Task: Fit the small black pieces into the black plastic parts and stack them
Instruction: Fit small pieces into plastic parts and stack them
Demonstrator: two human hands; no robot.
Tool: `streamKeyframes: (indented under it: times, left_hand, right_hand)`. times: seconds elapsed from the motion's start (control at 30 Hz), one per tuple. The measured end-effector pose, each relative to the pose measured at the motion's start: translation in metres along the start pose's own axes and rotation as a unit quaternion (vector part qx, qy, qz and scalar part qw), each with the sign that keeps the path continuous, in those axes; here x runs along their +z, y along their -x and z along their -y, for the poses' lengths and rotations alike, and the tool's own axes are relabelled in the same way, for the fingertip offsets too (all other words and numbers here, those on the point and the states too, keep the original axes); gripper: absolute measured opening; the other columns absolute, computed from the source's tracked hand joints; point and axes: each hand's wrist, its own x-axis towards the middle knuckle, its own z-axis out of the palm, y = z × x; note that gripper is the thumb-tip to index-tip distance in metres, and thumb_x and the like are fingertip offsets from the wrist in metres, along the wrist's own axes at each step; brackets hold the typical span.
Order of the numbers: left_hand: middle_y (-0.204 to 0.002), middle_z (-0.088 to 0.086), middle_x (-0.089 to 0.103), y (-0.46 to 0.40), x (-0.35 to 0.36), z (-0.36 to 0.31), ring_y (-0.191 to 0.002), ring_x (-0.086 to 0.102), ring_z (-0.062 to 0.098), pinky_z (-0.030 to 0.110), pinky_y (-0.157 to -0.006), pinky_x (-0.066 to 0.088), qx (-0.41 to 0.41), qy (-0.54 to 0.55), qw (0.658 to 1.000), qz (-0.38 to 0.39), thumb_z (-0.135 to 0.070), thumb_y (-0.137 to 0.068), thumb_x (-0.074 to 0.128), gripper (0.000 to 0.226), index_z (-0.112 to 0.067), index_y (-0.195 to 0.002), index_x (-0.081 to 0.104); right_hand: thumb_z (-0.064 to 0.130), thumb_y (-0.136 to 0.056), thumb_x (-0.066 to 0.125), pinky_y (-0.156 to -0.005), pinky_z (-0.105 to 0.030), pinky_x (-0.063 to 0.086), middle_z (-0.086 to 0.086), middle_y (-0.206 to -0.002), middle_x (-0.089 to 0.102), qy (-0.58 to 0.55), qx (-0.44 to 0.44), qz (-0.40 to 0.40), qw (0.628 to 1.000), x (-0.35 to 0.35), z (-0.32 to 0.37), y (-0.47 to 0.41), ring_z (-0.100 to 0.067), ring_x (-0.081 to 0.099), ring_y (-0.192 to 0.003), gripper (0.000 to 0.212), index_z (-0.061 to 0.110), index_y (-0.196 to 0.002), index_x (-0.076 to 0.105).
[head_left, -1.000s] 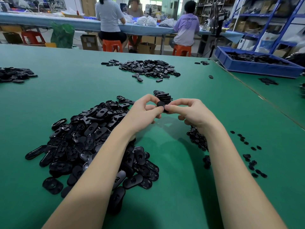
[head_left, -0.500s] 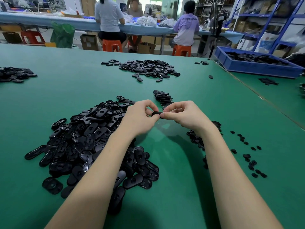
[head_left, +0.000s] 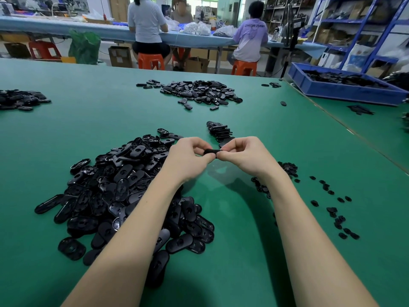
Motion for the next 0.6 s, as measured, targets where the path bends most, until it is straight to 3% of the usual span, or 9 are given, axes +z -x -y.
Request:
streamKeyframes:
  times: [0.1,0.33,0.6]
  left_hand:
    - [-0.076,-0.009,0.067,-0.0001,0.0003,0.0008,-0.073,0.063,0.011,0.025,-0.073,0.051,-0.008,0.005,1.000,0.018,-0.025,-0.085,0.078,0.011,-0.029,-0.082,0.068]
    - [-0.071,-0.010,0.062,-0.0001,-0.0021,0.0032,-0.065,0.055,0.006,0.019,-0.059,0.037,-0.014,-0.024,0.999,0.024,-0.030,-0.084,0.078,0.010,-0.029,-0.083,0.069]
    - [-0.068,-0.013,0.060,-0.0007,0.0025,0.0056,-0.062,0.054,0.000,0.005,-0.048,0.036,-0.018,-0.031,0.999,-0.004,-0.029,-0.084,0.078,0.014,-0.029,-0.077,0.067]
  right_hand:
    - [0.021,-0.081,0.081,-0.047,-0.010,0.035,0.017,-0.052,0.056,0.004,-0.005,0.000,1.000,0.0000,-0.0016,0.0002,0.000,0.046,-0.047,0.013,0.020,-0.075,0.069]
    - [0.021,-0.079,0.081,-0.049,-0.010,0.038,0.014,-0.055,0.061,0.020,-0.023,-0.004,1.000,0.0050,-0.0033,0.0011,0.000,0.050,-0.048,0.013,0.020,-0.075,0.069]
    - [0.020,-0.079,0.081,-0.048,-0.009,0.038,0.016,-0.053,0.061,0.021,-0.038,-0.008,0.999,0.0060,-0.0048,0.0012,0.001,0.051,-0.047,0.014,0.020,-0.075,0.068]
